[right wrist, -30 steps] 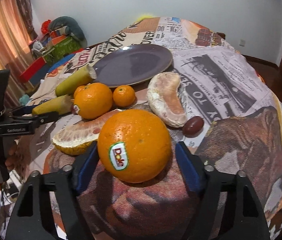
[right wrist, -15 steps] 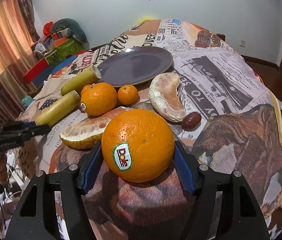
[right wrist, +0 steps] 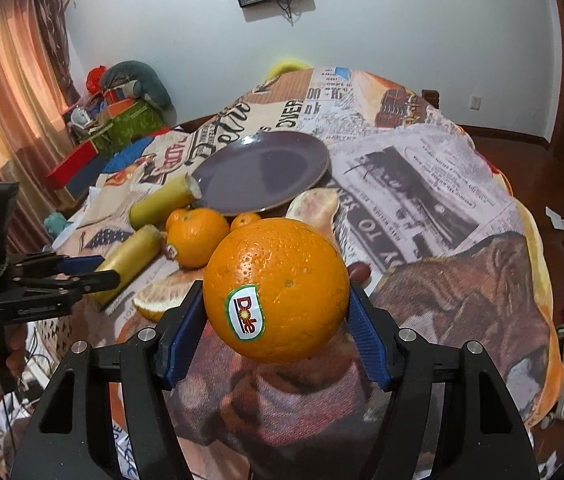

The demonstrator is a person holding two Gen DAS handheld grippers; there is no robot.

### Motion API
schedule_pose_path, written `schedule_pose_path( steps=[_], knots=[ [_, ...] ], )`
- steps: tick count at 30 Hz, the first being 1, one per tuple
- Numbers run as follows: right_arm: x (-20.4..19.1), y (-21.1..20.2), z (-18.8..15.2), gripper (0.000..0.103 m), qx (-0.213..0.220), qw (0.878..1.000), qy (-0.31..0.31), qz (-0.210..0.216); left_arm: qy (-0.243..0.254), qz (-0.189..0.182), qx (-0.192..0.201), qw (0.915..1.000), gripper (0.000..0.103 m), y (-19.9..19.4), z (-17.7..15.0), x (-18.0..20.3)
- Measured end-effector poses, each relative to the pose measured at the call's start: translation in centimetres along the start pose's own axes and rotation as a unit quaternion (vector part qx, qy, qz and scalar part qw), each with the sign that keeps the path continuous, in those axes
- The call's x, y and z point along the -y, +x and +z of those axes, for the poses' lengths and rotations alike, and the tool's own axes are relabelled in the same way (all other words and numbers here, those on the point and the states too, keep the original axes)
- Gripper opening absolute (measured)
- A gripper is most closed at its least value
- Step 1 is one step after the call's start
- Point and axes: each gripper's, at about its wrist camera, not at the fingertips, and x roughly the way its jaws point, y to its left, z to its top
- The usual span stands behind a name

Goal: Organize fruits
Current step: 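Carry the orange onto the dark plate with the right gripper while the left carries the corn cob there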

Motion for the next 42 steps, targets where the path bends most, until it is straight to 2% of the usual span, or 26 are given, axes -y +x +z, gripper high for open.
schedule_pose_path(
  steps=[9, 12, 19, 25, 31, 36, 42],
  knots=[
    [0.6, 0.5, 0.9, 0.065, 0.005, 1.000, 0.001, -0.004, -0.007, -0.006, -0.023, 0.9997, 0.045, 3.4, 1.5, -0.5],
    [0.7, 0.7, 1.2, 0.065, 0.004, 1.000, 0.001, -0.002, -0.008, 0.000, -0.016, 0.9998, 0.038, 3.3, 1.5, -0.6],
    [0.5, 0.0, 2.3, 0.065, 0.024, 1.000, -0.005, -0.001, -0.015, 0.001, -0.006, 0.9999, 0.037, 1.6, 1.1, -0.6],
    [0.1, -1.0, 3.8, 0.065, 0.047, 0.999, -0.014, -0.005, -0.005, 0.003, 0.045, 0.9990, 0.037, -2.6, 1.5, 0.4],
    [-0.1, -1.4, 5.2, 0.065, 0.068, 0.997, -0.021, -0.008, 0.007, -0.005, 0.107, 0.9942, 0.036, -6.7, 3.2, 1.7],
    [0.0, -1.2, 6.5, 0.065, 0.080, 0.997, -0.021, -0.009, 0.007, -0.015, 0.145, 0.9892, 0.036, -8.0, 5.8, 2.5],
    [-0.3, -0.7, 8.2, 0.065, 0.095, 0.995, -0.031, -0.009, 0.014, -0.028, 0.164, 0.9860, 0.036, -7.9, 8.3, 3.3]
  ],
)
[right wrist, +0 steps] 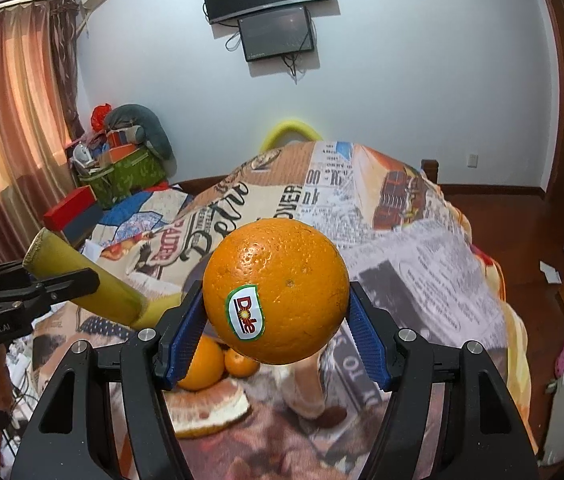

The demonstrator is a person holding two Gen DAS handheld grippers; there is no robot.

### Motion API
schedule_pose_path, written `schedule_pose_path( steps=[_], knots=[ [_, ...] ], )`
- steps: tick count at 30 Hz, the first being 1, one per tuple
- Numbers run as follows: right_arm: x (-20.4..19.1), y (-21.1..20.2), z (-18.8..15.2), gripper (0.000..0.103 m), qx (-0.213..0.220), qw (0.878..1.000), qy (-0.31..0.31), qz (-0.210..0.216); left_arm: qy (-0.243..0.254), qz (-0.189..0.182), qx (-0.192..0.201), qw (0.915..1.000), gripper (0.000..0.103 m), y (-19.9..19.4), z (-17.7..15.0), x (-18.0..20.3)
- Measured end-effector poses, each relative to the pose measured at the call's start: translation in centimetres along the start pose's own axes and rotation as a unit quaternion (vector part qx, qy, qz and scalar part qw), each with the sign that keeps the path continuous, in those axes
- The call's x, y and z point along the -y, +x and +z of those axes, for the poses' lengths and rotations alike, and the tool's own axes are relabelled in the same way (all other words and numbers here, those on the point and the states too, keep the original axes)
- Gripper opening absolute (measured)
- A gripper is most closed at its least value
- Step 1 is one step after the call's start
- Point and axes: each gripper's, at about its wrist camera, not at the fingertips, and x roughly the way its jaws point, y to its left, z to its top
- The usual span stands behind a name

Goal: Organize fruits
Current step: 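Carry the orange onto the dark plate with the right gripper while the left carries the corn cob there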

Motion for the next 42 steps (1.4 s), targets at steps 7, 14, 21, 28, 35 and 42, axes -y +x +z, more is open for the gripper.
schedule_pose_path(
  steps=[7, 14, 21, 28, 35, 42],
  knots=[
    [0.0, 2.1, 1.2, 0.065, 0.003, 1.000, -0.011, 0.001, 0.005, -0.016, -0.001, 0.9999, 0.036, 2.5, 1.4, 0.4],
    [0.6, 4.9, 1.7, 0.065, -0.011, 1.000, -0.013, 0.002, -0.005, -0.025, -0.013, 0.9996, 0.036, 5.5, 1.9, 0.0],
    [1.2, 8.0, 2.0, 0.065, -0.035, 0.999, -0.021, -0.001, -0.016, -0.034, -0.039, 0.9985, 0.036, 9.0, 2.2, -1.1],
    [1.6, 11.1, 2.4, 0.065, -0.068, 0.997, -0.037, 0.004, -0.031, -0.041, -0.073, 0.9961, 0.036, 12.3, 2.6, -2.6],
    [1.8, 13.8, 2.7, 0.065, -0.101, 0.994, -0.049, 0.012, -0.044, -0.040, -0.102, 0.9930, 0.036, 14.9, 3.2, -4.0],
    [2.1, 16.5, 2.8, 0.065, -0.138, 0.989, -0.045, 0.023, -0.053, -0.037, -0.116, 0.9911, 0.036, 16.7, 3.8, -5.2]
  ],
)
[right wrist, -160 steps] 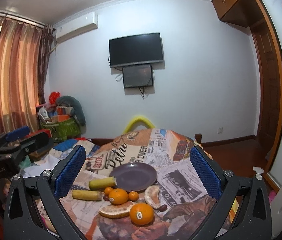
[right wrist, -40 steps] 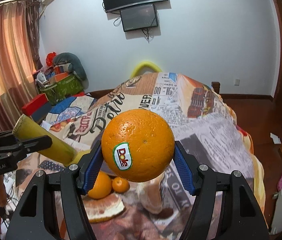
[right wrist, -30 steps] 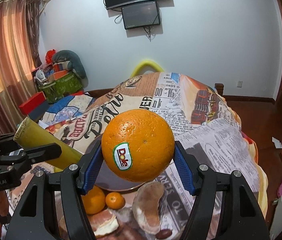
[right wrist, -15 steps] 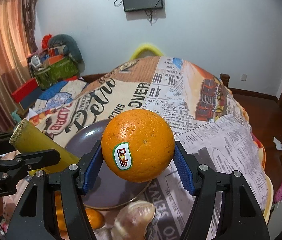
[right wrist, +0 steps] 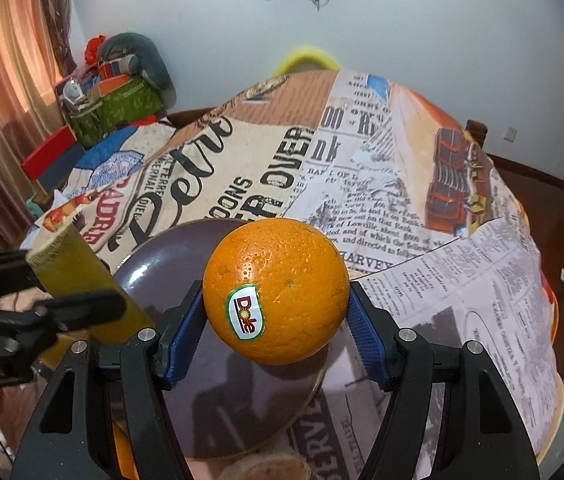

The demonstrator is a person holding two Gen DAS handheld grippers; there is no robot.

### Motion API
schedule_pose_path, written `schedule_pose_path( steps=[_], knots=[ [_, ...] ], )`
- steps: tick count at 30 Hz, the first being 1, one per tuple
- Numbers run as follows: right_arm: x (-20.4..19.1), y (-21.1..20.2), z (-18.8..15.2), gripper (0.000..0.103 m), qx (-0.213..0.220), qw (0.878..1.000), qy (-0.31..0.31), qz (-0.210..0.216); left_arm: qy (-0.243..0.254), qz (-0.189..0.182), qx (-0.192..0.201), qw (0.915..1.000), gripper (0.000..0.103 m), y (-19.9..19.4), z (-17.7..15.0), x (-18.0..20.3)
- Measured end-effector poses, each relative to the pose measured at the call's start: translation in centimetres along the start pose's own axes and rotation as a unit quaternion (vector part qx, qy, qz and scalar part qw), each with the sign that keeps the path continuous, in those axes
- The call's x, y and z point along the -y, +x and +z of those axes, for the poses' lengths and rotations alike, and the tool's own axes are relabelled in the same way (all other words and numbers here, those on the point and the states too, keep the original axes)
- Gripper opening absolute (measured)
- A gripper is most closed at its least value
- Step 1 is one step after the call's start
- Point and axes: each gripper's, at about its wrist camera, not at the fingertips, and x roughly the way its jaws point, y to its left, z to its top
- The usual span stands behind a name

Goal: Organize fruits
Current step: 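Carry the orange onto the dark plate with the right gripper while the left carries the corn cob there, then release the corn cob on the plate and grasp the second corn cob with the left gripper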

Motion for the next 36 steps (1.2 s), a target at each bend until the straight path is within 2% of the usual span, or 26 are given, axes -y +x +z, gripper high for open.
schedule_pose_path(
  steps=[6, 14, 17, 20, 24, 28, 36],
  knots=[
    [-0.4, 1.5, 0.0, 0.065, -0.025, 1.000, -0.013, -0.003, 0.005, 0.001, 0.011, 0.9999, 0.036, 0.0, 1.3, -0.1],
    [-0.9, 3.1, 0.2, 0.067, -0.060, 0.998, -0.028, 0.010, -0.008, 0.036, 0.008, 0.9993, 0.038, 1.1, 2.1, -1.1],
    [-1.3, 3.0, 0.0, 0.067, -0.056, 0.998, -0.040, 0.000, -0.017, 0.045, 0.000, 0.9988, 0.041, 1.6, 2.3, -1.8],
    [-1.7, 2.3, 0.0, 0.069, -0.047, 0.998, -0.044, 0.011, -0.021, 0.049, -0.002, 0.9986, 0.045, 1.6, 2.2, -2.1],
    [-2.4, 0.4, 0.1, 0.078, -0.017, 0.998, -0.060, -0.001, -0.010, 0.047, 0.001, 0.9988, 0.045, 0.8, 1.8, -1.5],
    [-2.6, -1.0, 0.1, 0.078, -0.003, 0.999, -0.054, 0.006, -0.003, 0.047, 0.010, 0.9989, 0.057, -0.3, 1.9, -0.4],
    [-1.7, -3.9, -0.9, 0.078, 0.024, 0.999, -0.029, 0.008, 0.021, 0.054, 0.048, 0.9972, 0.063, -3.4, 2.1, 1.8]
  ],
)
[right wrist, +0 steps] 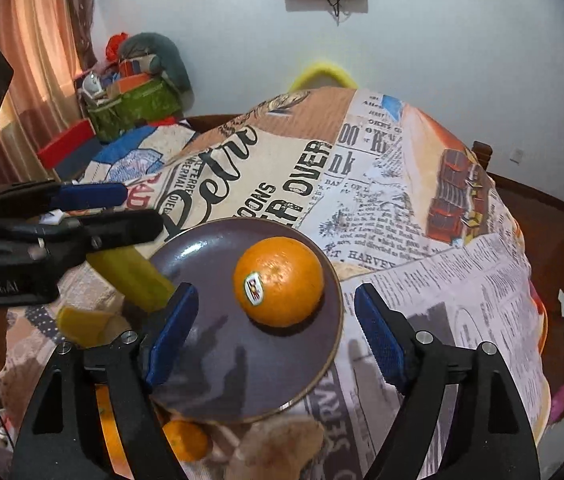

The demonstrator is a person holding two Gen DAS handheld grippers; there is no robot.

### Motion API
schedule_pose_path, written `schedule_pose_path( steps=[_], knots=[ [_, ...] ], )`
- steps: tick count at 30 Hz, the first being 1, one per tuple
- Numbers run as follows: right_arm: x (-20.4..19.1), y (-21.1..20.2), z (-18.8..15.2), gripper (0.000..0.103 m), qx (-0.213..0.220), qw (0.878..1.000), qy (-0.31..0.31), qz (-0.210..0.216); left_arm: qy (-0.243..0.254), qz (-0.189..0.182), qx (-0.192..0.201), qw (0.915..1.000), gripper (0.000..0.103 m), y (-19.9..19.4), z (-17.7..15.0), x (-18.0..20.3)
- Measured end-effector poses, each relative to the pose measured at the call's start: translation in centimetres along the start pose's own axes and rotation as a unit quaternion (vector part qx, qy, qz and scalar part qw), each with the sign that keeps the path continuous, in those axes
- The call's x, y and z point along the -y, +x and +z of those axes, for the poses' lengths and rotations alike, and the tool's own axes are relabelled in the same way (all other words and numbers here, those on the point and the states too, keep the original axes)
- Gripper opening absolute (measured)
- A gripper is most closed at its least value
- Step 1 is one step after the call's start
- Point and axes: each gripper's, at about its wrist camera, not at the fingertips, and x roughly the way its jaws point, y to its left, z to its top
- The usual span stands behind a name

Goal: Organize fruits
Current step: 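Release the corn cob on the plate and grasp the second corn cob with the left gripper, then grasp the peeled pink pomelo segment with the right gripper while the left lifts the corn cob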

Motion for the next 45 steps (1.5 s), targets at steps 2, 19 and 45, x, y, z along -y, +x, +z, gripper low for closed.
schedule_pose_path(
  steps=[2, 19, 45],
  knots=[
    [0.2, -0.6, -0.2, 0.078, 0.004, 1.000, 0.006, 0.002, 0.003, 0.003, 0.007, 1.0000, 0.063, -0.8, 0.2, 0.3],
    [-0.7, -2.4, -1.6, 0.078, 0.015, 1.000, 0.003, -0.002, -0.029, 0.068, -0.013, 0.9972, 0.063, -3.8, -4.7, -6.8],
    [2.5, -2.7, -8.8, 0.078, -0.054, 0.996, 0.074, 0.002, 0.014, 0.021, -0.087, 0.9959, 0.072, 0.5, -10.5, -4.1]
  ],
)
